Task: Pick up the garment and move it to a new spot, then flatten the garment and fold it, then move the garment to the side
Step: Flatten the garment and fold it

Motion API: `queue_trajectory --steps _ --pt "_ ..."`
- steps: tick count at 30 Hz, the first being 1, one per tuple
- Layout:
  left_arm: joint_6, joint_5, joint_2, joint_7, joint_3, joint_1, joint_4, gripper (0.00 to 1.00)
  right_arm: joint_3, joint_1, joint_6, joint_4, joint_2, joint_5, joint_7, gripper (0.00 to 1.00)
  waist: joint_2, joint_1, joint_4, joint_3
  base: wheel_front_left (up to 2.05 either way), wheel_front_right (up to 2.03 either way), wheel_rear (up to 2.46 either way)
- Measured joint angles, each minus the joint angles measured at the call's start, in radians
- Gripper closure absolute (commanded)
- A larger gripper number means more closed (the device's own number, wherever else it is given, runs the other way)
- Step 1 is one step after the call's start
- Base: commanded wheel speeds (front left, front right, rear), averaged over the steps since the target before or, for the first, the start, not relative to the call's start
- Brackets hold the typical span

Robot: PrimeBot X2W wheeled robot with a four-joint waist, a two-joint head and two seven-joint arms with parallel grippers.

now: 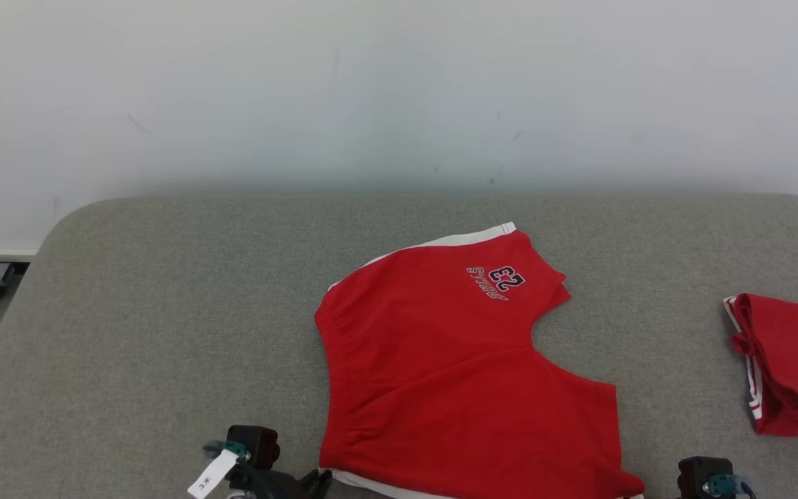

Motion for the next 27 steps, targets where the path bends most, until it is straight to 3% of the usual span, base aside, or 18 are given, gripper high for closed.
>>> queue_trajectory --steps 4,5,6,7,8,17,18,19,20,21,27 --pt "0.0 0.0 -0.001 0.0 0.0 -0.014 0.008 0.74 0.001 -0.008 0.0 0.014 -0.001 0.0 0.0 0.64 0.0 0.0 0.004 0.003 0.0 0.0 0.0" --pt "0.0 0.0 -0.001 0.0 0.0 -0.014 0.011 0.76 0.001 -0.008 0.0 0.016 -0.002 0.0 0.0 0.71 0.0 0.0 0.005 0.003 0.0 0.0 0.0" --pt "0.0 0.0 -0.002 -0.001 0.0 -0.014 0.013 0.8 0.002 -0.009 0.002 0.017 -0.002 0.0 0.0 0.91 0.0 0.0 0.005 0.004 0.0 0.0 0.0" --pt "0.0 0.0 -0.002 -0.001 0.0 -0.014 0.015 0.88 0.004 -0.011 0.004 0.018 -0.002 0.0 0.0 1.0 0.0 0.0 0.006 0.004 0.0 0.0 0.0" --pt "0.0 0.0 -0.002 -0.002 0.0 -0.014 0.017 1.0 0.005 -0.013 0.006 0.02 -0.002 0.0 0.0 1.0 0.0 0.0001 0.007 0.005 0.0 0.0 0.0" --pt "-0.019 0.006 0.002 -0.01 -0.012 -0.014 0.021 1.0 0.003 -0.014 0.011 0.021 -0.01 0.0 -0.005 1.0 0.0001 0.0001 0.008 0.001 0.0 0.0 0.0" --pt "-0.019 0.013 0.007 -0.018 -0.014 -0.015 0.022 0.93 0.003 -0.014 0.011 0.021 -0.011 0.0 -0.005 1.0 0.0 0.0001 0.008 0.0 0.0 0.0 0.0" --pt "-0.019 0.016 0.01 -0.018 -0.014 -0.015 0.022 0.59 0.003 -0.014 0.011 0.021 -0.011 0.0 -0.006 1.0 0.0 0.0001 0.007 0.0 0.0 0.0 0.0" --pt "-0.019 0.017 0.014 -0.018 -0.014 -0.016 0.023 0.08 0.003 -0.014 0.011 0.021 -0.011 0.0 -0.006 1.0 0.0 0.0 0.007 0.0 0.0 0.0 0.0" --pt "-0.019 0.022 0.017 -0.022 -0.015 -0.017 0.024 0.0 0.003 -0.014 0.011 0.021 -0.011 0.0 -0.006 1.0 0.0 0.0 0.007 0.0 0.0 0.0 0.0" --pt "-0.028 0.025 0.018 -0.04 -0.029 -0.034 0.02 0.0 0.005 -0.014 0.015 0.024 -0.011 0.0 -0.012 1.0 0.0 0.0001 0.007 -0.001 0.0 0.0 0.0"
